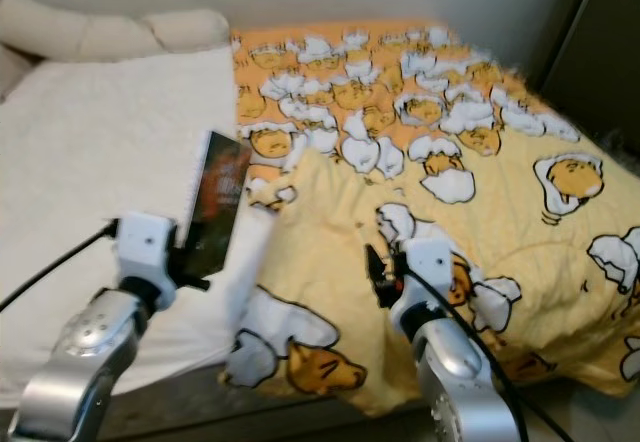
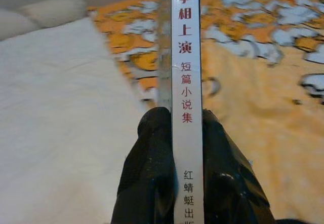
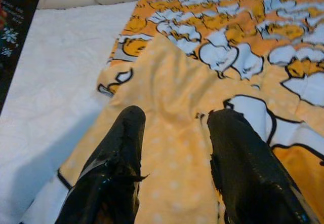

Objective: Clean up the room

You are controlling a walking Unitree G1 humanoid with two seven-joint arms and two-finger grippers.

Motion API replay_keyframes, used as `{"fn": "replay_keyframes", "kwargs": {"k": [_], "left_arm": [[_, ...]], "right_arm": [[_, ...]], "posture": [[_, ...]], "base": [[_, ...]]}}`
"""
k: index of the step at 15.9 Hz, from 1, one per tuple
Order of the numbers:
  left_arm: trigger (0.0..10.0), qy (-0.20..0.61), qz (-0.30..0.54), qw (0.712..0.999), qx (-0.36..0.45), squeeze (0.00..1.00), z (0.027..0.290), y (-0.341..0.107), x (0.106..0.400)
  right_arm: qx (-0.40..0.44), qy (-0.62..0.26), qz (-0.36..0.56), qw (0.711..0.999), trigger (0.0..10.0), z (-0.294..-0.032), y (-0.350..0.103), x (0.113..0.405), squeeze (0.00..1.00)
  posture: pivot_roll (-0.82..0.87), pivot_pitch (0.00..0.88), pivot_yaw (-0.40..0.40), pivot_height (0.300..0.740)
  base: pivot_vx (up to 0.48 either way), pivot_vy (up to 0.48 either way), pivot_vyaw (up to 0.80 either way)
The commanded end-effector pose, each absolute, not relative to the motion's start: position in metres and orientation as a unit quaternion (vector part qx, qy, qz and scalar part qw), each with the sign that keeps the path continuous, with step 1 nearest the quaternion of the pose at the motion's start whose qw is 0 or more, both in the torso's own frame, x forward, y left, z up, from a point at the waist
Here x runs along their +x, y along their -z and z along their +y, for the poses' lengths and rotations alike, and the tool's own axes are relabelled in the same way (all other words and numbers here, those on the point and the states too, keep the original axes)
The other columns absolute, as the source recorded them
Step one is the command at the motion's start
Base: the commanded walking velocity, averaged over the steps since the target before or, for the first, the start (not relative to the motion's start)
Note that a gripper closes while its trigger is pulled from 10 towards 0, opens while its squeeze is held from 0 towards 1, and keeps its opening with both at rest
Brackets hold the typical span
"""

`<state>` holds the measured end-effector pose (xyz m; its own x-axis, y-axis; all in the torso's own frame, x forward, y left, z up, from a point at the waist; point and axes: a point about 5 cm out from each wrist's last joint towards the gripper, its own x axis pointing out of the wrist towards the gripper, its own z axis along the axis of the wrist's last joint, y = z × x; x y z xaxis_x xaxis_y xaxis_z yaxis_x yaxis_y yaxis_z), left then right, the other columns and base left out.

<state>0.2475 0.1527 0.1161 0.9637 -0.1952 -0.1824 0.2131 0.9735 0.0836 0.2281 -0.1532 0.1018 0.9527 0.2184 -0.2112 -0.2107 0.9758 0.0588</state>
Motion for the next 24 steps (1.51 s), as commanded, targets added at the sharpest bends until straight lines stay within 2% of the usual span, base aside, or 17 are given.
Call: {"fn": "replay_keyframes", "kwargs": {"k": [1,9,18,24], "left_arm": [[10.0,0.114,0.063,0.990,0.046,0.00,0.145,-0.126,0.249],[10.0,0.094,0.067,0.992,0.049,0.00,0.151,-0.126,0.240],[10.0,0.093,0.066,0.992,0.045,0.00,0.154,-0.128,0.239],[10.0,0.104,0.051,0.993,0.030,0.00,0.156,-0.134,0.240]], "right_arm": [[0.012,-0.109,0.111,0.988,10.0,-0.157,-0.103,0.228,0.00],[0.014,-0.142,0.111,0.984,10.0,-0.147,-0.102,0.233,0.00],[0.022,-0.152,0.114,0.982,10.0,-0.143,-0.099,0.234,0.00],[0.028,-0.153,0.114,0.981,10.0,-0.142,-0.097,0.235,0.00]], "posture": [[-0.01,0.000,0.051,0.740],[0.03,0.000,0.017,0.740],[0.04,0.000,0.018,0.740],[0.06,0.000,0.019,0.740]], "base": [[0.000,0.480,0.00],[0.000,0.480,0.00],[0.000,0.465,0.00],[0.000,0.000,0.00]]}}
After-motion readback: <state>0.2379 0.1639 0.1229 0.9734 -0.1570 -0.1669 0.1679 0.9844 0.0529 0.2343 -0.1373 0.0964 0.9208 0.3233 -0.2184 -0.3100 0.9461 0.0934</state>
